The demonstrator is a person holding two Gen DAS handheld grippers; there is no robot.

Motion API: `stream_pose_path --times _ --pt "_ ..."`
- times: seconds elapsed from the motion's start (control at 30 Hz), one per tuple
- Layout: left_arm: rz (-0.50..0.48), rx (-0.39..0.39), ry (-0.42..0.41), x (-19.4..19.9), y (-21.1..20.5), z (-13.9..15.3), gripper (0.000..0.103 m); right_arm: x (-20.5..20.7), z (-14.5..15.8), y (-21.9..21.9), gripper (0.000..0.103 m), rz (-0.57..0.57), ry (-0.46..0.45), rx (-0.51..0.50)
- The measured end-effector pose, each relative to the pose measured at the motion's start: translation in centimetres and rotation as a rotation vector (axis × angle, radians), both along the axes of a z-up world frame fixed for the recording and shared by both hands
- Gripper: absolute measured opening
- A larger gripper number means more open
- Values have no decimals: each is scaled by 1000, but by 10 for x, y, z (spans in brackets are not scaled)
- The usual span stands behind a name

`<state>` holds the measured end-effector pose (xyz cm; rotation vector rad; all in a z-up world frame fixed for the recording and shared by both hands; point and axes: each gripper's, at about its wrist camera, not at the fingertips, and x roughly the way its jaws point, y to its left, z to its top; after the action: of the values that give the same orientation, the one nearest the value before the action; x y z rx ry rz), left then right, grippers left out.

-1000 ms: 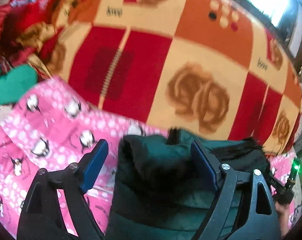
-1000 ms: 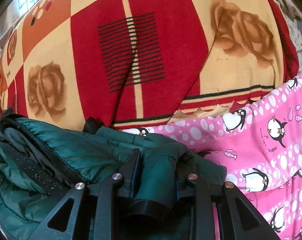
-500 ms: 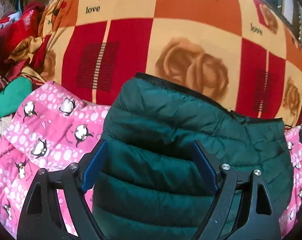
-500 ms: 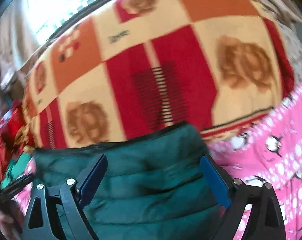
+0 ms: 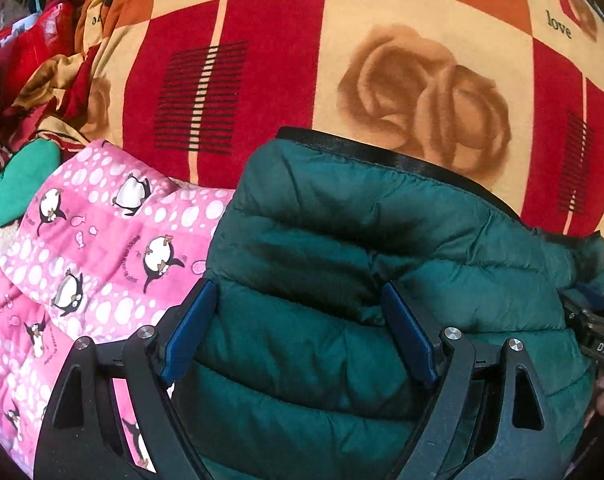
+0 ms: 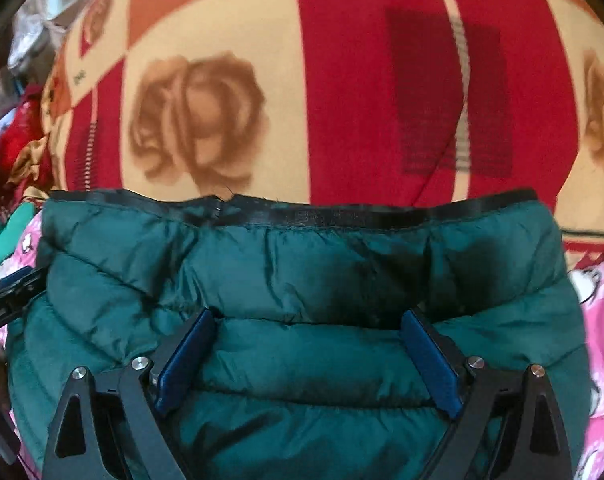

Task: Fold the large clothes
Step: 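Lay the hem over the collar and open both tools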

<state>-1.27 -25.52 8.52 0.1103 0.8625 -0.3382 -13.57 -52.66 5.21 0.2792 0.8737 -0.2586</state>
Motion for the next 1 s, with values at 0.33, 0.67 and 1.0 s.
stream_pose_path --times 0.33,0.67,1.0 --pt "-25 -1 -26 -6 1 22 85 -22 27 -12 93 -22 -60 43" --pt "23 32 59 28 -7 1 85 -40 16 -64 93 -154 1 -19" --pt "24 89 64 33 -16 -13 90 -40 -7 -73 93 -209 35 24"
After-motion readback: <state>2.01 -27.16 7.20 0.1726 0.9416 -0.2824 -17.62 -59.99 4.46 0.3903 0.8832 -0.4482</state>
